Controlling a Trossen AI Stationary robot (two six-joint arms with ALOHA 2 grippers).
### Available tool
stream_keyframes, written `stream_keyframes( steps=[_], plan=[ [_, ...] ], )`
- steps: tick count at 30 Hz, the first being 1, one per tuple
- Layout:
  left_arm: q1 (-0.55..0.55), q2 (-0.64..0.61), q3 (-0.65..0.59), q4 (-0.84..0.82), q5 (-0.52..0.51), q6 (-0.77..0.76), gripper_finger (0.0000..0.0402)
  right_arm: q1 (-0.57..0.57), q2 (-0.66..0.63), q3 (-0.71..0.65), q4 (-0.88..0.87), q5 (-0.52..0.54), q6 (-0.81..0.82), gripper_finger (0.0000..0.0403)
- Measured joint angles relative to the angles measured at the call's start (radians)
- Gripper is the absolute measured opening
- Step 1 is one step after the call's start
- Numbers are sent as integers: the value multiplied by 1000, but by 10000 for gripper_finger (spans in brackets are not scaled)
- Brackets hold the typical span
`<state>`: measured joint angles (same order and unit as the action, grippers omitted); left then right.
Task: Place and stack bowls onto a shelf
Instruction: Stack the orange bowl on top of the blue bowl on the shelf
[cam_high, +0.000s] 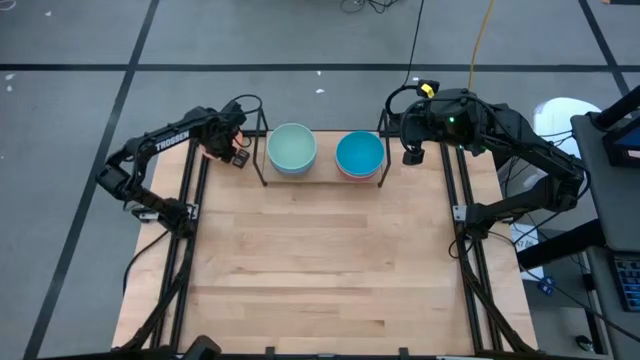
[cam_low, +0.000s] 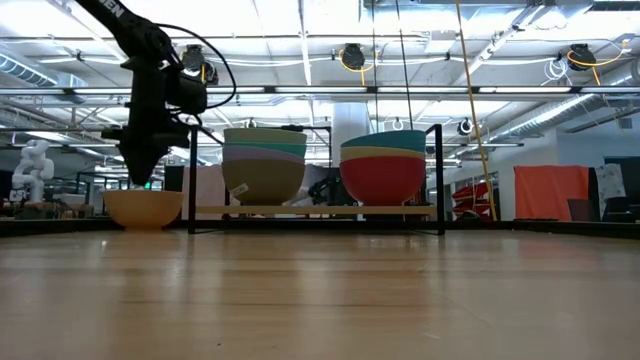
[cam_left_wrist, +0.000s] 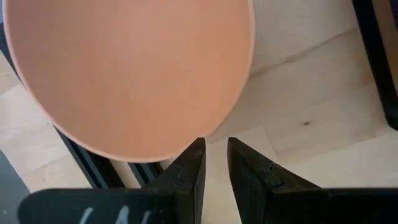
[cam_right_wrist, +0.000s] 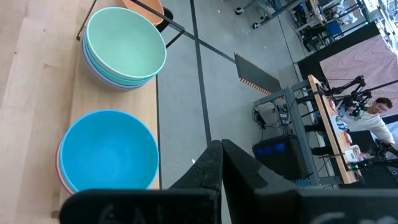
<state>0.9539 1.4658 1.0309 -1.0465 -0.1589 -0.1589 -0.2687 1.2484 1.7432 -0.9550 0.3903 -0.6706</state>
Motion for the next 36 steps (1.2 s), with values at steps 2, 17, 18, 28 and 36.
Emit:
stream_keyframes(
  steps=[2,17,18,28,36],
  plan=[
    [0,0,-15,5,0,-5,74,0,0,0,0,0,0,0],
    [-49,0,-38,-8,-27,120,74,0,0,0,0,0,1,0],
    [-62,0,-36,-7,-42,149,74,0,0,0,0,0,1,0],
    [-121,0,-33,2,-154,252,74,0,0,0,4,0,2,0],
    [-100,0,-33,3,-155,260,74,0,0,0,10,0,1,0]
  ],
)
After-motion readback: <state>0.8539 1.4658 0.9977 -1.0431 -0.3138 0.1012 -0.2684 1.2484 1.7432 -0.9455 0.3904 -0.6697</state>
